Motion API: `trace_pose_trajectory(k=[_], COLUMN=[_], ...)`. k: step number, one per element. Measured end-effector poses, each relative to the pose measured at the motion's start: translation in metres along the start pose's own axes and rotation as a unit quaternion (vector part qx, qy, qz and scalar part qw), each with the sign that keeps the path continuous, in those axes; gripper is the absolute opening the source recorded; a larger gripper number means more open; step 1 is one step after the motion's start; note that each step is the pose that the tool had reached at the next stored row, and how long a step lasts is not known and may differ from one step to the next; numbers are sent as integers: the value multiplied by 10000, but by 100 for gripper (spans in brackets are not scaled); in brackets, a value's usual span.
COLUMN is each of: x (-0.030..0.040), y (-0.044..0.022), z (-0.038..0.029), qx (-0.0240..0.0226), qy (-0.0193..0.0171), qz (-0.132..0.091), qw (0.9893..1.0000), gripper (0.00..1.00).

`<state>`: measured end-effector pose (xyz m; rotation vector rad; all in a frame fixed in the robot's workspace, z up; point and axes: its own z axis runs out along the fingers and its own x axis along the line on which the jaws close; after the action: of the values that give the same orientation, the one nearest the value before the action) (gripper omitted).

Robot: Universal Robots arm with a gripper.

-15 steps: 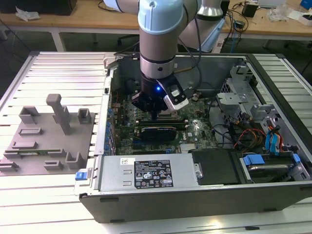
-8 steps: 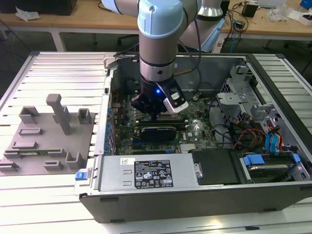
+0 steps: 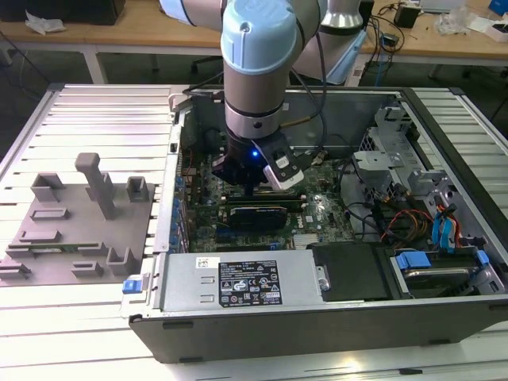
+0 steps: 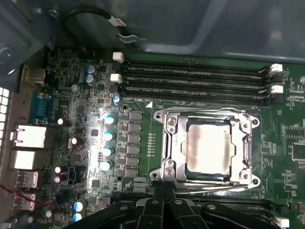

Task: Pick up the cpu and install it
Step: 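Install the second cpu locking lever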

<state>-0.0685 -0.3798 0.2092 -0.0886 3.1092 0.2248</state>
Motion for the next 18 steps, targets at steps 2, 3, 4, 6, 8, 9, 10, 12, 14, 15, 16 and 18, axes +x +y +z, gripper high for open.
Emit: trace_pose_trajectory(k=[2, 3, 4, 6, 8, 9, 10, 12, 14, 15, 16, 18], x=[10, 21, 23, 26, 23, 20, 9, -6, -16, -16, -17, -17], y=[-6, -11, -13, -13, -14, -14, -14, -14, -12, -12, -11, -12], z=[19, 40, 51, 58, 59, 58, 57, 52, 37, 32, 29, 10], qx=[-16, -32, -36, -49, -49, -46, -44, -40, -36, -35, -35, -35], qy=[-4, -6, -7, -8, -6, -4, 4, 14, 26, 27, 27, 28], qz=[4, 9, 10, 15, 16, 17, 18, 21, 23, 23, 24, 22], qw=[10000, 10000, 10000, 10000, 10000, 10000, 10000, 10000, 10000, 10000, 10000, 10000], gripper=[11, 11, 11, 11, 11, 11, 11, 11, 11, 11, 11, 11])
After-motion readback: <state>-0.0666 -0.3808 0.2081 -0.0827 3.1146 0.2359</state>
